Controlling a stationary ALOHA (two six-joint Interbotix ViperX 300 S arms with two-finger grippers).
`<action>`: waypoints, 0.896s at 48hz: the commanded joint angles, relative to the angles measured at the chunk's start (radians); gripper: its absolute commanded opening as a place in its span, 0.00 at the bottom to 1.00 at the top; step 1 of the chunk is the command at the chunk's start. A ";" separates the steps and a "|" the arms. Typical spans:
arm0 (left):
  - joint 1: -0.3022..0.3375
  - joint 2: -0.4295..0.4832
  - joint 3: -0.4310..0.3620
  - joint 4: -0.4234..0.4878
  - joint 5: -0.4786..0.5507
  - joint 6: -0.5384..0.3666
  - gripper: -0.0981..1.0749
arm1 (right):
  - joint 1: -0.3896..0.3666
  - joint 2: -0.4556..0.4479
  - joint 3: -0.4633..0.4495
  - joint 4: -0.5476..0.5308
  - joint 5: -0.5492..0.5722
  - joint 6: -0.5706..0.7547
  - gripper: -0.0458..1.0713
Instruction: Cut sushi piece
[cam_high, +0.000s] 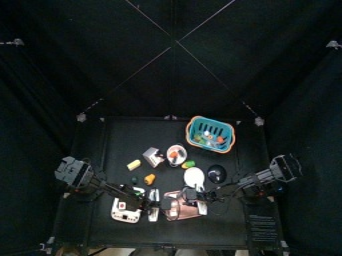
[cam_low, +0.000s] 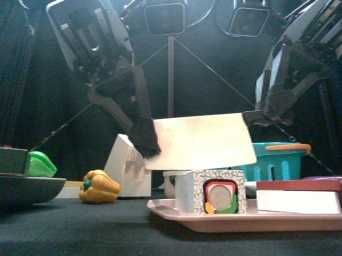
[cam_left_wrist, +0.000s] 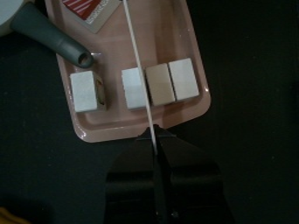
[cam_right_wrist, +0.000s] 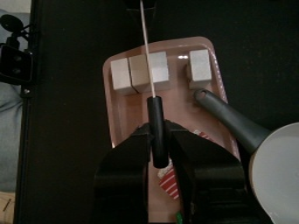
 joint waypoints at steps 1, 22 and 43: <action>-0.014 -0.015 -0.025 0.002 -0.006 0.002 0.34 | -0.003 -0.017 -0.023 0.002 -0.005 0.002 0.49; -0.012 0.006 -0.020 0.002 -0.006 0.002 0.34 | -0.003 -0.002 -0.018 0.003 -0.006 0.002 0.49; -0.003 0.029 -0.023 0.002 -0.031 0.002 0.34 | -0.006 0.011 -0.017 -0.002 -0.002 0.000 0.49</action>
